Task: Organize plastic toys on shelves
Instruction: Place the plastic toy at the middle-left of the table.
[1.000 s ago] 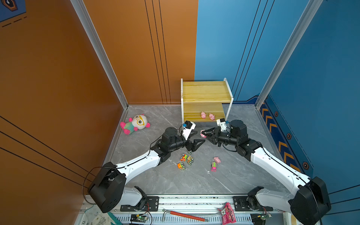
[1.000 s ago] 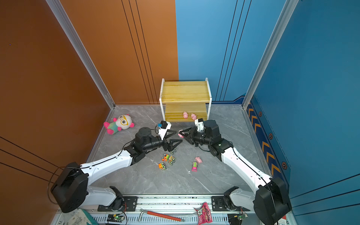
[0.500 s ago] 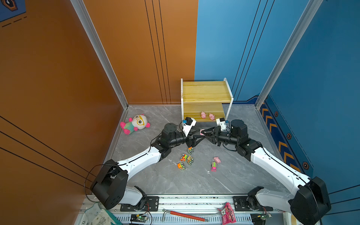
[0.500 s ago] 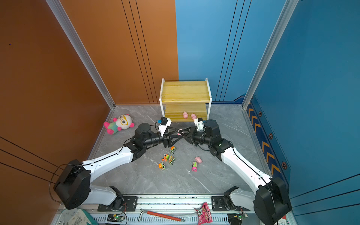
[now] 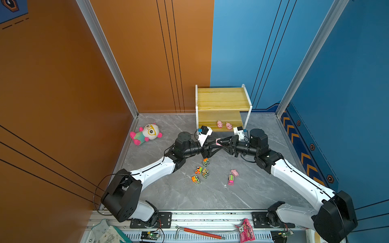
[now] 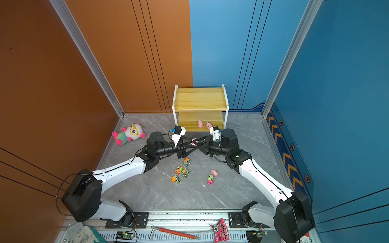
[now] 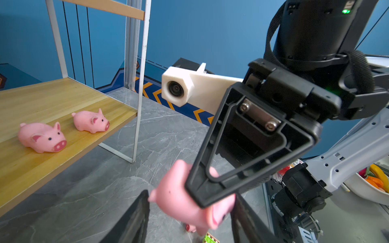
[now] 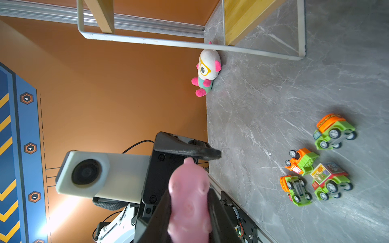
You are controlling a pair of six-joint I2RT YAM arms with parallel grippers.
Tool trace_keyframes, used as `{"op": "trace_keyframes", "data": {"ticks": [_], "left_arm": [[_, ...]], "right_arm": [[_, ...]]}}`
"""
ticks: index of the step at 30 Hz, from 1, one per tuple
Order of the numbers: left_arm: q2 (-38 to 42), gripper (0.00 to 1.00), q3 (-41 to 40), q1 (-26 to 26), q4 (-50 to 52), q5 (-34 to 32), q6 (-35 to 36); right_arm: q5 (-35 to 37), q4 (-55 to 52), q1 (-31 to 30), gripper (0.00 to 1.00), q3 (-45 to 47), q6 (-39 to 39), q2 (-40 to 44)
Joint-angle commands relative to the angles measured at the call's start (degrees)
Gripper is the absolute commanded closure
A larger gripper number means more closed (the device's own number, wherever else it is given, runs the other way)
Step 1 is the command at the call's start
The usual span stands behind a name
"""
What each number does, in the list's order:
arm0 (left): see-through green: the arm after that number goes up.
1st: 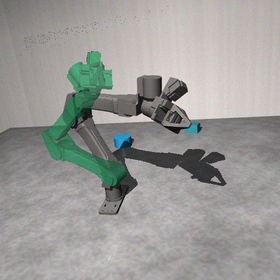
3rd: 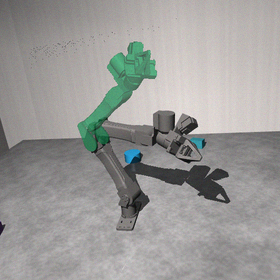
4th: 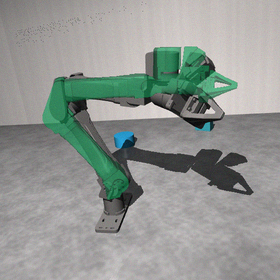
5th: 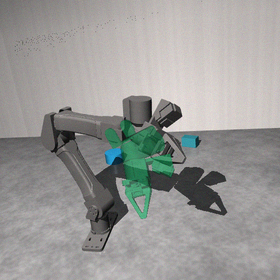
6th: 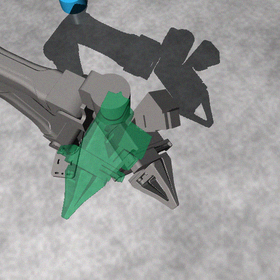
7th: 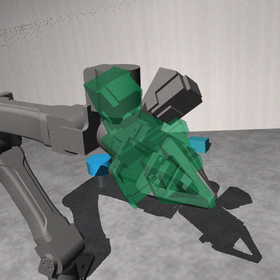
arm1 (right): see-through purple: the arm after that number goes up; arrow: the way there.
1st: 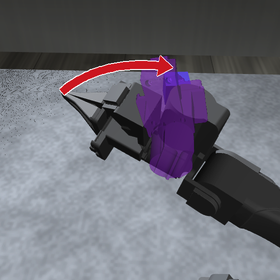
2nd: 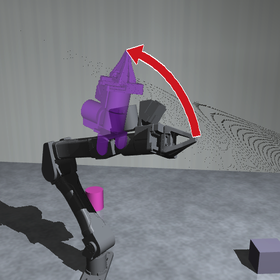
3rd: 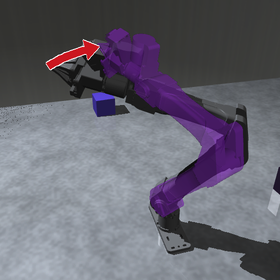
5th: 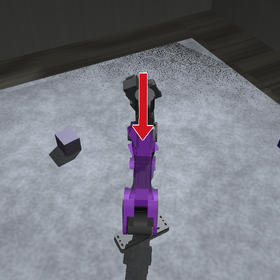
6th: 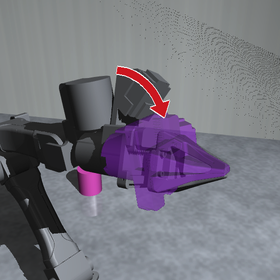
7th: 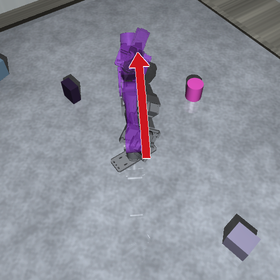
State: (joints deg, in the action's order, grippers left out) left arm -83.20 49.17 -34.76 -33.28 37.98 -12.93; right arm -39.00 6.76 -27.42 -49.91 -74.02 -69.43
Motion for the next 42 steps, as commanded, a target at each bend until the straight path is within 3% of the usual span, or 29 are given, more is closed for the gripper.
{"op": "trace_keyframes", "data": {"ticks": [1,12,22,27,31,38,42], "left_arm": [[-0.6,0.39,2.1,0.8,-3.0,1.0,-0.9],[-0.2,0.55,1.8,0.9,-3.0,0.3,-1.1],[4.5,0.59,-2.7,1.5,-1.3,-3.5,-1.5],[8.8,0.61,-4.6,1.2,9.4,-10.4,1.5],[13.6,0.60,-6.4,1.1,17.7,-18.7,-2.5],[23.7,0.57,-3.7,1.9,54.4,-36.9,-6.0],[25.1,0.57,-2.2,4.8,69.5,-40.4,-8.8]], "right_arm": [[-1.2,1.3,-0.6,0.72,-0.9,-0.6,-0.7],[-1.5,2.1,-0.7,0.72,-0.2,-0.8,-1.3],[0.5,-1.6,0.0,0.57,0.3,4.2,-1.7],[3.4,-9.5,2.6,0.51,-1.2,12.2,-0.8],[9.7,-19.6,3.9,0.51,-4.3,22.5,-0.6],[24.7,-33.0,0.2,0.49,-10.3,40.0,-2.2],[29.3,-33.5,-2.2,0.49,-9.4,44.5,-2.2]]}}
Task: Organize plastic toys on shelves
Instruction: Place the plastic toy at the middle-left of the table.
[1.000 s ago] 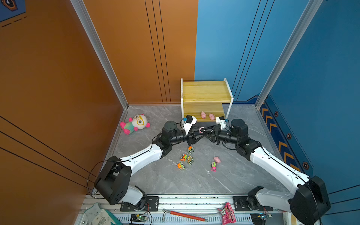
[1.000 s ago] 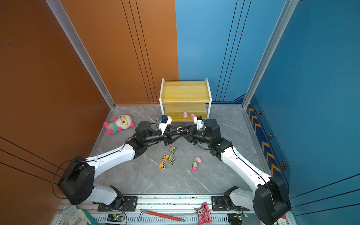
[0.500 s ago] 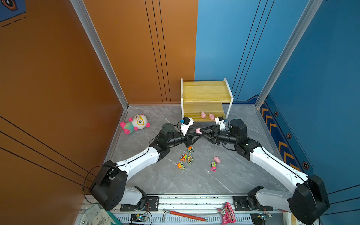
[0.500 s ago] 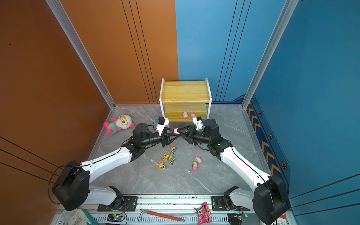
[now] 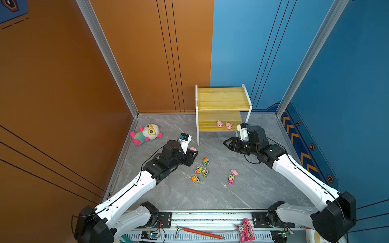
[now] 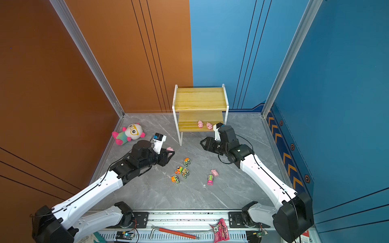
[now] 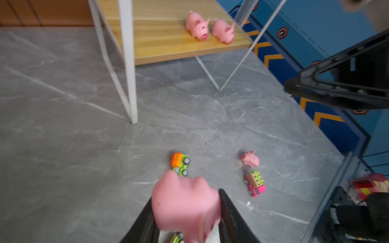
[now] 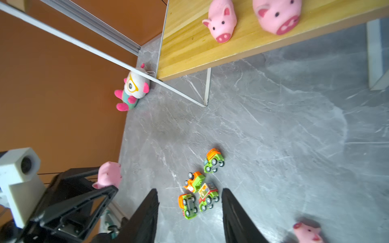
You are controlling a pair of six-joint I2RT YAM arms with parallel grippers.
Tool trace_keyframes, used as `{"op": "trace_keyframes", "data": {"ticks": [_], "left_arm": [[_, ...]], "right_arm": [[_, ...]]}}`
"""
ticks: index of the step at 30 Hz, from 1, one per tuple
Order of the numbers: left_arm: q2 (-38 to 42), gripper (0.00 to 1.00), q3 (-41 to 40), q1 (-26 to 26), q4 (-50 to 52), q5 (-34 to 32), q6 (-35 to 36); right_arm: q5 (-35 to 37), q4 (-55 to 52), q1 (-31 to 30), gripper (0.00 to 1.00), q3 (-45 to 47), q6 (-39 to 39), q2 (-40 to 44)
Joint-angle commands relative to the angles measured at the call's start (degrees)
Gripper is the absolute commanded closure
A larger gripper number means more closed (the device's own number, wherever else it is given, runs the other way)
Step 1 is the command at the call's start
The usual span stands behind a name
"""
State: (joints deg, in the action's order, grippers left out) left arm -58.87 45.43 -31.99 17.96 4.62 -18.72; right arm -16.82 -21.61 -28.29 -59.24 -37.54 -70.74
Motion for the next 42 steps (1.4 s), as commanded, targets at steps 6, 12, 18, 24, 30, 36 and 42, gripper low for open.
{"op": "trace_keyframes", "data": {"ticks": [6,12,18,24,30,36,42], "left_arm": [[-2.5,0.56,2.7,8.9,23.9,-5.2,-4.6],[-15.3,0.56,6.0,10.0,24.1,-4.4,-3.1],[-24.2,0.56,9.3,9.9,24.4,-4.6,-1.2],[-31.6,0.54,12.3,9.9,24.2,-3.2,0.6],[-36.0,0.52,13.0,10.1,22.7,-3.0,2.0],[-38.5,0.44,13.2,10.0,22.0,-3.2,2.4],[-37.5,0.25,15.5,10.1,22.1,-4.2,3.1]], "right_arm": [[10.3,-4.5,-5.4,0.49,1.5,11.9,-1.2],[11.3,-3.7,-8.6,0.48,2.1,13.3,-1.9],[10.3,-1.1,-9.8,0.48,3.9,13.4,-2.0],[9.5,-0.1,-10.3,0.47,4.1,14.1,-3.3],[8.7,0.2,-10.4,0.46,3.8,15.0,-4.1],[8.5,0.3,-10.5,0.44,3.4,16.2,-5.4],[8.6,0.4,-10.5,0.38,2.8,18.0,-5.7]]}}
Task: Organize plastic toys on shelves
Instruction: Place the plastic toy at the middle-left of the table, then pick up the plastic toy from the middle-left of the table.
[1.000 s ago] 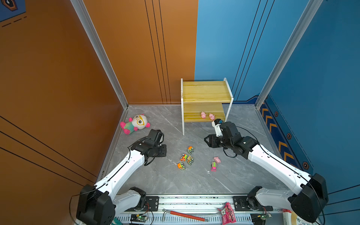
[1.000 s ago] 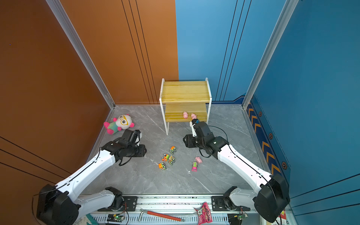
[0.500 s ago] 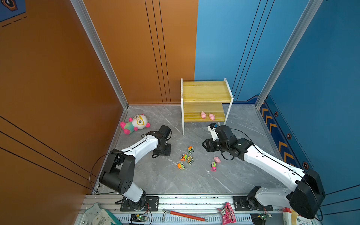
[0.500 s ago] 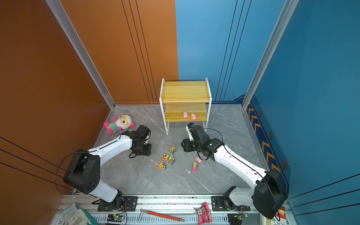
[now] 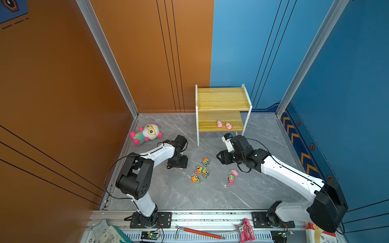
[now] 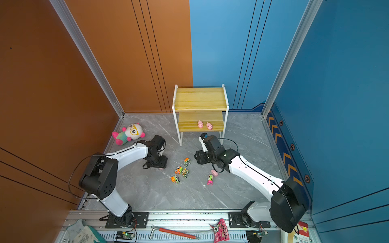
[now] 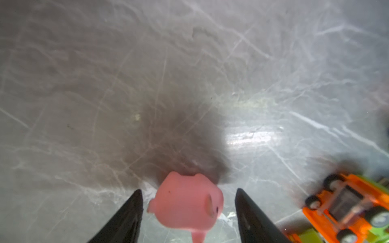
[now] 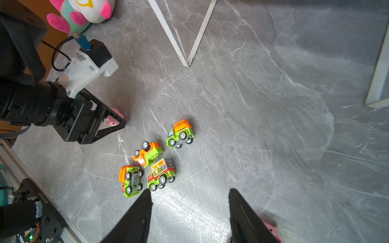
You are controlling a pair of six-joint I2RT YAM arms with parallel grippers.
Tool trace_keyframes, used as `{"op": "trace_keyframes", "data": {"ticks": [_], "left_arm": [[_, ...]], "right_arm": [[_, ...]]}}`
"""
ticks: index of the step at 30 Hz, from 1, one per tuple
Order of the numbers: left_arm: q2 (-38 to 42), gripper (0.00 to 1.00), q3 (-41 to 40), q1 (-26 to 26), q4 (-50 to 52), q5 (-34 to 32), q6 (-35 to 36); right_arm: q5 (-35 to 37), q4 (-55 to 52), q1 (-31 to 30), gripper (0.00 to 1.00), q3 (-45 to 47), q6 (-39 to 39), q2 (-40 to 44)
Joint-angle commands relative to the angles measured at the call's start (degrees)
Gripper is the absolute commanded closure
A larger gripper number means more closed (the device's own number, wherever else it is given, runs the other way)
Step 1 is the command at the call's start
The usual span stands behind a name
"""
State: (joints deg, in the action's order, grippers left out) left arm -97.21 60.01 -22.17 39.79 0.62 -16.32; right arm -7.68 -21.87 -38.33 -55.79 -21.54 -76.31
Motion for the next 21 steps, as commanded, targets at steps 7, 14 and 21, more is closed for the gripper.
{"op": "trace_keyframes", "data": {"ticks": [7,14,21], "left_arm": [[12.5,0.11,0.3,2.1,0.2,2.5,0.9],[25.4,0.02,-0.6,7.9,-1.7,3.0,-1.4],[29.2,0.02,-3.1,20.3,-9.8,9.8,-5.9]], "right_arm": [[-0.5,3.5,-0.5,0.27,0.5,5.6,1.3],[1.6,11.5,-6.1,0.19,0.6,11.0,-1.6],[4.7,21.7,-16.5,0.11,-2.2,16.8,-10.3]]}}
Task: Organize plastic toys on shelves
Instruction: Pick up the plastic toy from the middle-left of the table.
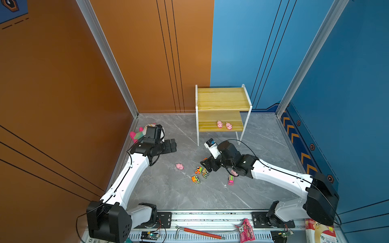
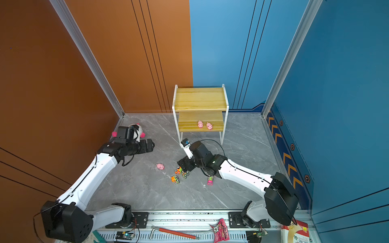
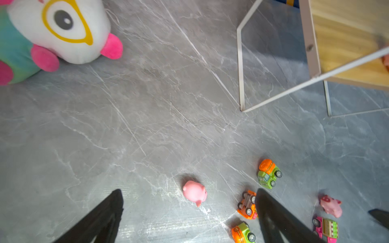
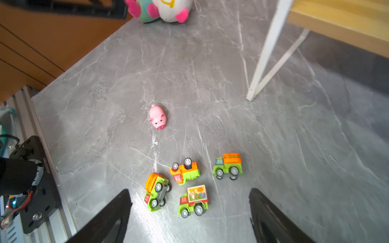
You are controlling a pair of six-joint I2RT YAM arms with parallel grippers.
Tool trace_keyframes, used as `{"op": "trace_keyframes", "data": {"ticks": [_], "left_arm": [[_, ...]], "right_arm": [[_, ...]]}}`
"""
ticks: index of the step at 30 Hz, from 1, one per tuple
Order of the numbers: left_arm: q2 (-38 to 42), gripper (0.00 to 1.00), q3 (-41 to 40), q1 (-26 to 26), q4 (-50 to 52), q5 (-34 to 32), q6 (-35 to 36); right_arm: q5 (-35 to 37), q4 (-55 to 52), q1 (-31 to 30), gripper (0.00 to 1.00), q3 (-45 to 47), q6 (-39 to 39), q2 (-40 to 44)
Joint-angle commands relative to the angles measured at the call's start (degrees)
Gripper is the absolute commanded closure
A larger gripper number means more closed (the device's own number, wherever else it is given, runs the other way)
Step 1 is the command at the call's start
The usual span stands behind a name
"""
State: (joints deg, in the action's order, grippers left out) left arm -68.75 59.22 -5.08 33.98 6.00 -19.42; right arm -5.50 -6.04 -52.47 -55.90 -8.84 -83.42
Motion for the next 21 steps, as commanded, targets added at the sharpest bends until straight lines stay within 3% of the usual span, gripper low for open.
{"op": "trace_keyframes", "data": {"ticks": [1,12,21], "left_arm": [[0.7,0.02,-2.7,4.7,-5.5,5.5,-3.5],[-1.9,0.01,-5.8,12.7,-12.2,15.6,-4.6],[-0.2,0.01,-6.7,14.0,-12.3,16.2,-4.6]], "right_arm": [[2.8,6.9,-3.4,0.10,-2.9,4.9,-5.0],[-3.6,18.5,-5.3,0.16,-7.2,6.6,-20.5],[-6.2,16.1,-4.7,0.23,-14.6,10.2,-29.6]]}}
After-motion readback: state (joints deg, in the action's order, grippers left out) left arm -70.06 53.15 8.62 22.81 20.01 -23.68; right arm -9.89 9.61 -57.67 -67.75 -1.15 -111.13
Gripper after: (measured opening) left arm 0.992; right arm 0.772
